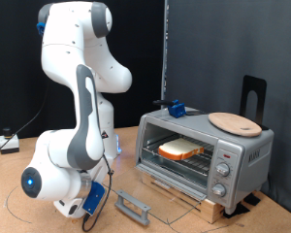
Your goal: Make a piece of toast with the oven
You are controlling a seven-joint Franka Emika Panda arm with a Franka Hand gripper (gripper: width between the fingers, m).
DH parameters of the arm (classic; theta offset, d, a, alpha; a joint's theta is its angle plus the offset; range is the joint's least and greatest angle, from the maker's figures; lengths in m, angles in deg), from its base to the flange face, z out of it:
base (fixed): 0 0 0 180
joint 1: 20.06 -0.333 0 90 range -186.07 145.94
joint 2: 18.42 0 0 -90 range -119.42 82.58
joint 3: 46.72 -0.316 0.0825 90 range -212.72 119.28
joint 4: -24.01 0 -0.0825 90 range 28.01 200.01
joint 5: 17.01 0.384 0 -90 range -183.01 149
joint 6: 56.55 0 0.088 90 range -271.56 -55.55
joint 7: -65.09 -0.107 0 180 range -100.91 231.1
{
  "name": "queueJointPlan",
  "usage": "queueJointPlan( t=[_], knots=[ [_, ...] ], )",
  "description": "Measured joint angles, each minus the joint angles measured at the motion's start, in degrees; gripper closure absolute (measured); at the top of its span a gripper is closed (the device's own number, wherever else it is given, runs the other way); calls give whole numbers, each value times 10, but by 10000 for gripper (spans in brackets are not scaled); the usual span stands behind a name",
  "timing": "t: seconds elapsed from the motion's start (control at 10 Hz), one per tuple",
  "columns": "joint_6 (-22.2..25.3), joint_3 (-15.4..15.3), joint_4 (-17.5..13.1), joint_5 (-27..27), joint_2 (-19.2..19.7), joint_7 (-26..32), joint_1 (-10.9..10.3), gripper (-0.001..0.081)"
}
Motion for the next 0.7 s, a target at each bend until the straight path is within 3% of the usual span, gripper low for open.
queueJointPlan(
  t=[0.2, 0.5, 0.7],
  knots=[
    [-1, 0, 0, 4, 3, 7, 1, -1],
    [-6, -16, 8, 57, 8, 80, 7, -1],
    [53, -39, 18, 80, 7, 113, 7, -1]
  ],
)
